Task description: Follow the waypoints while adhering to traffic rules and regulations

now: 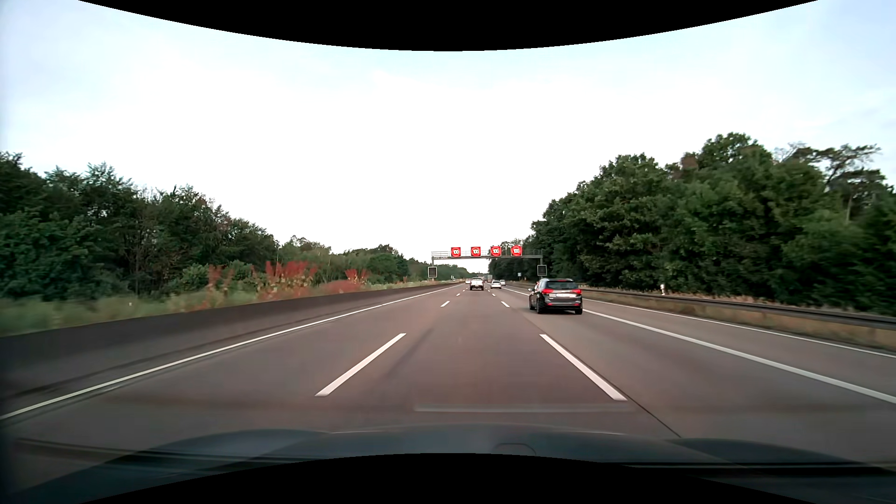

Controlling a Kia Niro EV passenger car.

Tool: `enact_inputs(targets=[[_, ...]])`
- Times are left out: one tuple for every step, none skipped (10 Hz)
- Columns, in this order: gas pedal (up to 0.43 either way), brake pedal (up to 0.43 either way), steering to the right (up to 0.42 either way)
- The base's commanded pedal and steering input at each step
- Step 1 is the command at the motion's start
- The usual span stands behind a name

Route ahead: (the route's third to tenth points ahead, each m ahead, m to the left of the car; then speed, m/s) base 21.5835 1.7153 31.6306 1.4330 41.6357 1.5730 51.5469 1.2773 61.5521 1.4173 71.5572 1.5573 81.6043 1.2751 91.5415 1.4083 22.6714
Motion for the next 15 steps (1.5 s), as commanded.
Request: enact_inputs(targets=[[0.150, 0.000, -0.003], [0.150, 0.000, -0.003], [0.150, 0.000, -0.003], [0.150, 0.000, -0.003], [0.150, 0.000, -0.003], [0.150, 0.000, -0.003], [0.150, 0.000, -0.003], [0.150, 0.000, -0.003], [0.150, 0.000, -0.003], [0.150, 0.000, -0.003], [0.150, 0.000, -0.003], [0.150, 0.000, -0.003], [0.150, 0.000, -0.003], [0.150, 0.000, -0.003], [0.150, 0.000, -0.003]])
